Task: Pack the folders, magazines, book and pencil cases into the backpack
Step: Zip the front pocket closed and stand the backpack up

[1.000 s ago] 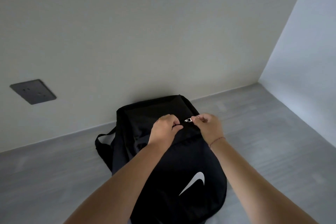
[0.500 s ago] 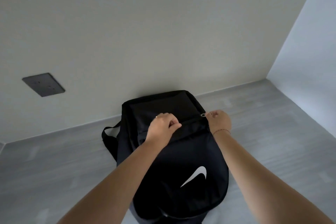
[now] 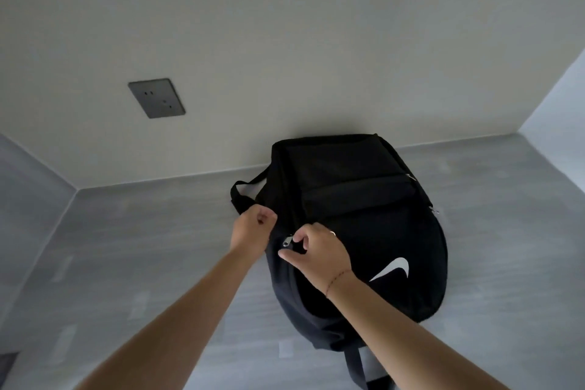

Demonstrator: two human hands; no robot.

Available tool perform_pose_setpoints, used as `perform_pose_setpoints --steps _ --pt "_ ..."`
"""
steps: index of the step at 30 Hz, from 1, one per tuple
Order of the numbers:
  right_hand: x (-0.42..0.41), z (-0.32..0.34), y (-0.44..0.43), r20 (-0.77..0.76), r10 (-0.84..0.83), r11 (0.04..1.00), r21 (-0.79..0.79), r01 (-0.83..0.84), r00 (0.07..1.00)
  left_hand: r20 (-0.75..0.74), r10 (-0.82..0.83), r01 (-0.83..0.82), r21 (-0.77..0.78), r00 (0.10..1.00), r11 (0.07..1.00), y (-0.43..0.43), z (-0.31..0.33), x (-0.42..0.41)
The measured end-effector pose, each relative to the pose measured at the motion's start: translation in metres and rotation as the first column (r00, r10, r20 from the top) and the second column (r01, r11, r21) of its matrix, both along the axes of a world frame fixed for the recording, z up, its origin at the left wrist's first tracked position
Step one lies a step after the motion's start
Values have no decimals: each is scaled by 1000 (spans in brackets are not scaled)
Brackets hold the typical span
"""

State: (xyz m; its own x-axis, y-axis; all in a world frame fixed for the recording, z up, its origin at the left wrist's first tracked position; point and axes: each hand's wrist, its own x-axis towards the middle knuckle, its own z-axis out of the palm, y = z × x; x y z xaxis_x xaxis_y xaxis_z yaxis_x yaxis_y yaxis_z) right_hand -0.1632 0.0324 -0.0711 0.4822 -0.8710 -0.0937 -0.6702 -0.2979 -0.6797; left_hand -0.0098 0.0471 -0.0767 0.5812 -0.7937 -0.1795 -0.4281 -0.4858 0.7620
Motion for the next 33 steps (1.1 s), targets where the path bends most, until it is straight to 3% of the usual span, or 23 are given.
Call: perform_pose_setpoints --steps 3,7,11,19,24,33 --pt "24 -10 12 -242 -134 990 -86 116 961 -27 -4 3 -14 1000 1000 15 -3 -5" --pt "36 -17 11 -294 -248 969 -83 234 923 -80 5 -7 -25 997 1000 28 -9 -6" --pt "37 -17 10 -201 -291 955 1 297 935 -125 13 -12 7 992 1000 37 -15 -6" --pt "15 0 35 191 -421 901 200 385 887 -247 23 0 90 969 996 29 -16 -20" --pt "1 -4 63 217 -459 880 239 410 861 -295 7 17 79 955 997 20 -5 -34" --pt "-31 -10 89 192 -435 900 102 423 880 -242 -4 17 51 970 999 23 8 -33"
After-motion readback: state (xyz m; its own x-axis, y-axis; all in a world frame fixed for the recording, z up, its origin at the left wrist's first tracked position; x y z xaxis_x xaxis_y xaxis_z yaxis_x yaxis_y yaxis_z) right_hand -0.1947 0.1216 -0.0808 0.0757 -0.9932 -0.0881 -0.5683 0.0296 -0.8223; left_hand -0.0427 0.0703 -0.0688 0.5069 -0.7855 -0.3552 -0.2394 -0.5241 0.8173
